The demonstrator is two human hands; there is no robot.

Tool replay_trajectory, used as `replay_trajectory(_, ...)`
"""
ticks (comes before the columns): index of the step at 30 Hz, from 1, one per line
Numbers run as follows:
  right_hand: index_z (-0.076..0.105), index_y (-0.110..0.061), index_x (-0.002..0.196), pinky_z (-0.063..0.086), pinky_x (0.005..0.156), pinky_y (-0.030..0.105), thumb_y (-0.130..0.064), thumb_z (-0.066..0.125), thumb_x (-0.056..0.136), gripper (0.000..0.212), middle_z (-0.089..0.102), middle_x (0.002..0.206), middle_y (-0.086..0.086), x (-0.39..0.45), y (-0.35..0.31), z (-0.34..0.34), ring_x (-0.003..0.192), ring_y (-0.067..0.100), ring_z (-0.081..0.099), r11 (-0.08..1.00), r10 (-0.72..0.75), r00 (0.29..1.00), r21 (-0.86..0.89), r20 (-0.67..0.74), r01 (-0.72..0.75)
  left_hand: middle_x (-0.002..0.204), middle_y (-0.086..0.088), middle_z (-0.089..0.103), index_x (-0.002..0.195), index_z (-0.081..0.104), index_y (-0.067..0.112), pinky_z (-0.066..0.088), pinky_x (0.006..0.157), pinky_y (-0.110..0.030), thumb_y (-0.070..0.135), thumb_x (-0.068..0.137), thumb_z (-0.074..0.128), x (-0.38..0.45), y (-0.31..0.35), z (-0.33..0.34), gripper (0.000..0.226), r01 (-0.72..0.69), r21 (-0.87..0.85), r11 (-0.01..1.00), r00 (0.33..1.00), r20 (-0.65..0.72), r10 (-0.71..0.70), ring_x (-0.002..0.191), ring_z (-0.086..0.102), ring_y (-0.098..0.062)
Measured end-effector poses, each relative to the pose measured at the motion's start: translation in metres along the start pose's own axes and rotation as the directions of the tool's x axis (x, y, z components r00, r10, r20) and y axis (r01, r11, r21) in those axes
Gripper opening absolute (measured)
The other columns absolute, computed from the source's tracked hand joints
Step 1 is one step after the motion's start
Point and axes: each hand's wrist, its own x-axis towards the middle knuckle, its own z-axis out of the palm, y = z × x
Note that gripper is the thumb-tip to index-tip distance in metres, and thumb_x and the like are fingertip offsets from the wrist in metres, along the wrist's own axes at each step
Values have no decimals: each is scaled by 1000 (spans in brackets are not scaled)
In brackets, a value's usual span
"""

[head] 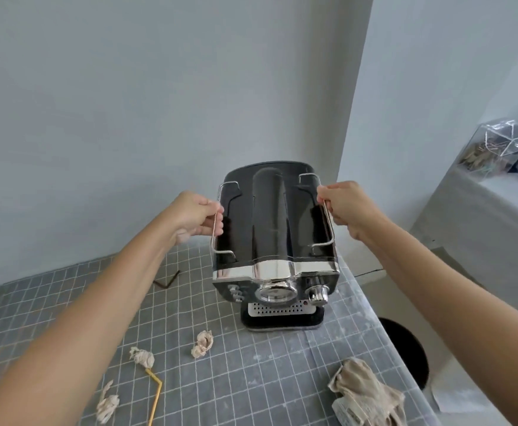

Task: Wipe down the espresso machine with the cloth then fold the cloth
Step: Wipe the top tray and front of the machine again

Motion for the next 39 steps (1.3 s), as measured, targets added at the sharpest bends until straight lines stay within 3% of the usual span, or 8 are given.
replay_trajectory(12,50,-17,36,21,45,25,-15,54,80,44,28,41,-6,39,5,5,46,18,21,984,-45,997,-168,70,56,68,-16,54,77,55,-2,53,43,-22,4,98,46,-20,-20,18,23,18,-152,988,994,-102,-34,38,59,-9)
replay_trajectory(24,68,-14,66,35,53,28,-24,56,91,29,40,49,0,35,17,-3,50,19,34,977,-148,983,-135,111,163,70,-15,58,83,59,-3,52,44,-20,5,97,49,-20,-23,24,20,-17,-122,992,987,-161,-3,41,60,-8)
replay_trajectory(28,69,-10,85,43,57,31,-27,46,98,31,56,61,1,9,52,-8,53,15,50,971,-233,969,-75,-79,227,72,-11,66,89,65,0,55,58,-28,9,96,52,-28,-35,33,17,-116,155,981,929,-334,162,58,62,-18)
replay_trajectory(31,63,-9,82,47,60,32,-26,45,101,31,62,66,2,-29,131,-9,63,24,60,951,-224,958,-254,-180,174,94,-9,69,108,63,5,45,77,-26,17,98,46,-47,-53,49,23,-175,449,876,839,-398,372,84,63,-18)
replay_trajectory(34,59,-19,119,52,87,32,-59,33,96,53,66,108,4,-81,217,3,99,19,61,842,-124,988,-517,93,155,128,-6,49,135,42,10,42,91,-24,31,101,34,-75,-81,74,41,-258,501,826,769,-412,489,110,56,-17)
replay_trajectory(36,35,-42,143,34,111,44,-80,14,84,74,37,148,4,-104,265,15,138,28,34,658,51,947,-724,318,207,139,-2,36,142,30,13,47,98,-34,36,101,29,-95,-102,94,47,-309,526,792,727,-407,554,121,51,-20)
replay_trajectory(38,23,-58,143,22,112,63,-78,26,85,61,13,160,3,-126,289,26,146,41,7,523,197,883,-808,425,272,148,-6,29,145,25,11,41,107,-41,33,103,29,-114,-122,114,47,-286,623,728,698,-385,604,135,38,-23)
replay_trajectory(39,33,-62,137,32,104,71,-80,27,83,57,22,159,9,-135,298,25,142,45,13,469,181,876,-822,448,324,151,-7,26,145,24,12,37,110,-44,34,103,27,-122,-130,122,47,-260,671,694,704,-360,612,140,30,-22)
